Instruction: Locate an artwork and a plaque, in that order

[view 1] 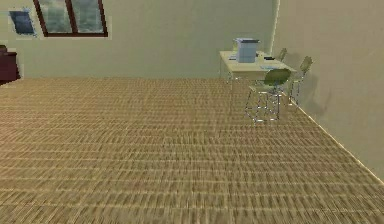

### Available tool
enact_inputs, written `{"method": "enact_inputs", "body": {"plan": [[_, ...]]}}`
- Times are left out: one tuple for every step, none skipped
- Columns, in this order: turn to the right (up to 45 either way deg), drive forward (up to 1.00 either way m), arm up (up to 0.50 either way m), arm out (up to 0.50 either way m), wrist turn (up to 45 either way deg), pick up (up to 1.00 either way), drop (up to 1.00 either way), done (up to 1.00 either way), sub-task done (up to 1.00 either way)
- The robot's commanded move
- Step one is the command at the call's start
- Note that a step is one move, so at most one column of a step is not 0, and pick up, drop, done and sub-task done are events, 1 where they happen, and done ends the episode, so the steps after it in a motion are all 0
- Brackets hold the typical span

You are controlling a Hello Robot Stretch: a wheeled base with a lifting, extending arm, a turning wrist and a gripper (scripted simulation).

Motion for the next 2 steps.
{"method": "enact_inputs", "body": {"plan": [[-33.0,0.00,0.00,0.00,0.0,0.00,0.00,0.00,0.00],[0.0,1.00,0.00,0.00,0.0,0.00,0.00,0.00,0.00]]}}
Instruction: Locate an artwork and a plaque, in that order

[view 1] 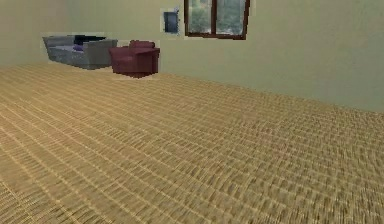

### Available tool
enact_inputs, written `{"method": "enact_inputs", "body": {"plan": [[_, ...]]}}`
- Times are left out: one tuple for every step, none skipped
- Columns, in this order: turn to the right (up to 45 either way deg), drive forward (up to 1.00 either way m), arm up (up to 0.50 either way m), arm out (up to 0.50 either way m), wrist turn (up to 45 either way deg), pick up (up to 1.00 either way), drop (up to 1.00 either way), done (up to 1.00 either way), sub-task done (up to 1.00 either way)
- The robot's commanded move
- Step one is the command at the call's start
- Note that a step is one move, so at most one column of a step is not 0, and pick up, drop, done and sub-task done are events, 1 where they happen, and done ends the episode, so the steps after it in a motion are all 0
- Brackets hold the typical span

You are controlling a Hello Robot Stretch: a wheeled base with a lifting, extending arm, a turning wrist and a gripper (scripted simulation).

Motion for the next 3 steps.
{"method": "enact_inputs", "body": {"plan": [[0.0,1.00,0.00,0.00,0.0,0.00,0.00,0.00,0.00],[0.0,1.00,0.00,0.00,0.0,0.00,0.00,0.00,0.00],[-3.0,0.00,0.00,0.00,0.0,0.00,0.00,0.00,0.00]]}}
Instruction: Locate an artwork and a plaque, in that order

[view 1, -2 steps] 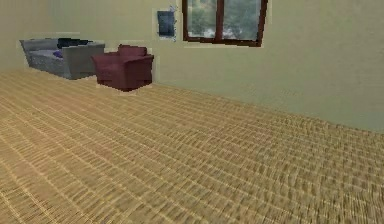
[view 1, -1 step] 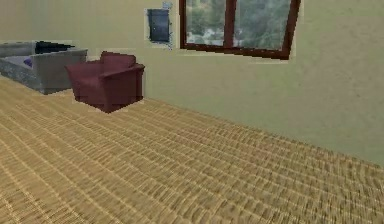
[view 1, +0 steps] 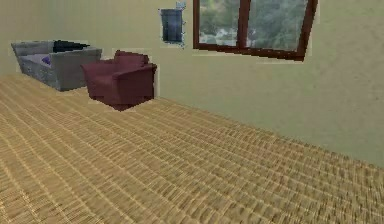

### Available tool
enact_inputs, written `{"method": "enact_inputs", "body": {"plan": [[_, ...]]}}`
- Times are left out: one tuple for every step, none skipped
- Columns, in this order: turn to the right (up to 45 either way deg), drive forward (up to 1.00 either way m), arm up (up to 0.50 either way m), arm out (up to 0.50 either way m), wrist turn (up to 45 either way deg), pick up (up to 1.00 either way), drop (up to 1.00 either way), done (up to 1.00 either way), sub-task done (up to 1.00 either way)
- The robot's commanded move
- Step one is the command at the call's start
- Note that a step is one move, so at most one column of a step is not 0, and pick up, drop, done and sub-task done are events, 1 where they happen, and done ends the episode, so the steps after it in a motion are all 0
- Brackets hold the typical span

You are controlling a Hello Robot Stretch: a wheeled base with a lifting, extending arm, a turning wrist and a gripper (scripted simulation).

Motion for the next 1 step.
{"method": "enact_inputs", "body": {"plan": [[0.0,1.00,0.00,0.00,0.0,0.00,0.00,0.00,0.00]]}}
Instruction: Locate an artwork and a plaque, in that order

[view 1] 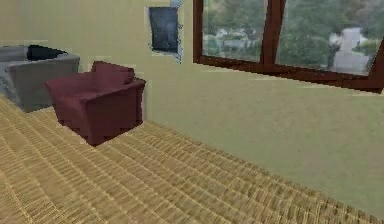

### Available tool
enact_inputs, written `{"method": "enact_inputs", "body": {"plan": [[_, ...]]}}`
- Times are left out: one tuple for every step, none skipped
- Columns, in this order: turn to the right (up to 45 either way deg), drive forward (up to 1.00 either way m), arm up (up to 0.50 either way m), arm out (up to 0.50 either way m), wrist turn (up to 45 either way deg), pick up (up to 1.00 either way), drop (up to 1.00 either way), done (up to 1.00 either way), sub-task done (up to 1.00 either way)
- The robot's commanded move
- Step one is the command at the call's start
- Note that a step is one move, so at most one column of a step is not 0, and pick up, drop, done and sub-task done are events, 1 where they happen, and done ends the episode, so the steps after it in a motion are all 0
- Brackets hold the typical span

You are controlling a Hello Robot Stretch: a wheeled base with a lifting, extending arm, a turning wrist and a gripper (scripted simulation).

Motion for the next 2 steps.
{"method": "enact_inputs", "body": {"plan": [[0.0,1.00,0.00,0.00,0.0,0.00,0.00,0.00,0.00],[0.0,0.40,0.00,0.00,0.0,0.00,0.00,0.00,0.00]]}}
